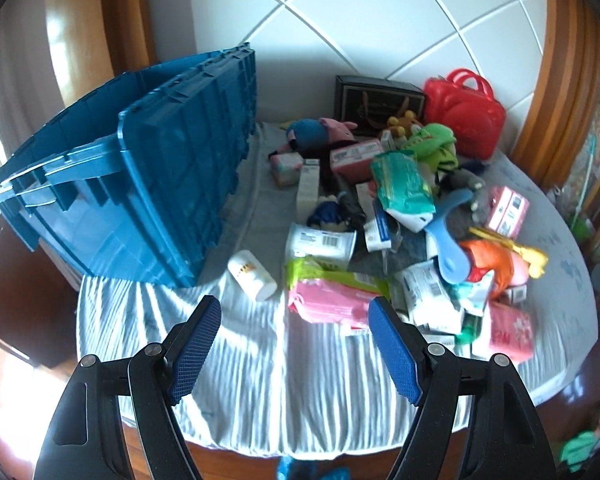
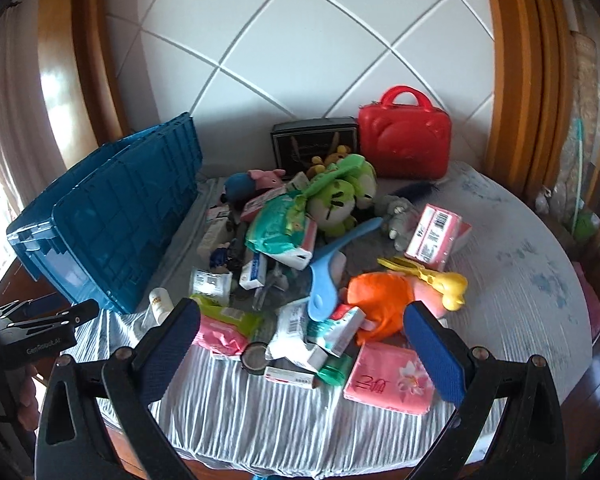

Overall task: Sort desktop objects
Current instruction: 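Withdraw both open tools from the crate back over the table, then close the left gripper on the green diaper pack while the right grasps the pink tissue pack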

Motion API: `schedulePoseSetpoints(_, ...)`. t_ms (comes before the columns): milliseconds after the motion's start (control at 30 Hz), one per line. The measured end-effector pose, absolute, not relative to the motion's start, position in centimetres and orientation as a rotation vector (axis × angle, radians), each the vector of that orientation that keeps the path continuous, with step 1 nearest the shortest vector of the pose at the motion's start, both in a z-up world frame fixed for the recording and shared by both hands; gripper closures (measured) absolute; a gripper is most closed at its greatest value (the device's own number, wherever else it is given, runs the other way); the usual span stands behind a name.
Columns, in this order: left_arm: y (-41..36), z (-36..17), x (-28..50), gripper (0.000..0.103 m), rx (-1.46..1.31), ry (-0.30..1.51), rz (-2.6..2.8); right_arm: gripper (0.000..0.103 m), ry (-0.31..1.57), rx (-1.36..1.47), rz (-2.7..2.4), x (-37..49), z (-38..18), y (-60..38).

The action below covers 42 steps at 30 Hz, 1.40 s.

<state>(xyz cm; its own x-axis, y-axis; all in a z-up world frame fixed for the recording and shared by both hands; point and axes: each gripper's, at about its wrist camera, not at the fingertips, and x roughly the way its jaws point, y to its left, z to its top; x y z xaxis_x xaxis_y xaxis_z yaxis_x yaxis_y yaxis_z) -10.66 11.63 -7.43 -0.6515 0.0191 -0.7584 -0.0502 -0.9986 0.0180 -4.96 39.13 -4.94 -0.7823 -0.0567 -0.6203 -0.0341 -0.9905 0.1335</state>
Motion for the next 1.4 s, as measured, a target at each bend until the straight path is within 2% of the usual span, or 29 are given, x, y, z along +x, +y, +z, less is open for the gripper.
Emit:
schedulePoseSetpoints(133, 13.3, -8.5, -11.7, 0.027, -1.29, 0.082, 2.792, 0.0, -0.282, 1.059, -2.981, -4.8, -6.3, 42.1)
schedulePoseSetpoints(333, 15.9, -10.4, -15.3, 0.027, -1.337, 0.061, 2.718, 0.0, -0.21, 1.11, -3.086, -5.7, -7.4, 45.2)
schedulePoseSetpoints(667, 20.5, -11.5, -22.6, 0.027, -1.308, 0.129, 2.689, 0.0, -0.231, 1.226, -3.063, -14.1, -8.2, 47.7)
schedulePoseSetpoints(933, 23.0, -13.0, -27.3, 0.027, -1.391, 0.128, 2.674, 0.0, -0.272, 1.328, -3.031, -18.8, -9.9, 51.3)
schedulePoseSetpoints(1067, 24.2, -13.9, -29.2, 0.027, -1.443, 0.07, 2.691, 0.0, -0.215, 1.382, -2.989, -21.5, -10.8, 52.9)
schedulePoseSetpoints(1400, 27.3, -14.8, -32.9, 0.027, -1.502, 0.078, 2.696, 0.0, -0.146, 1.409, -2.849, -28.4, -12.9, 53.4)
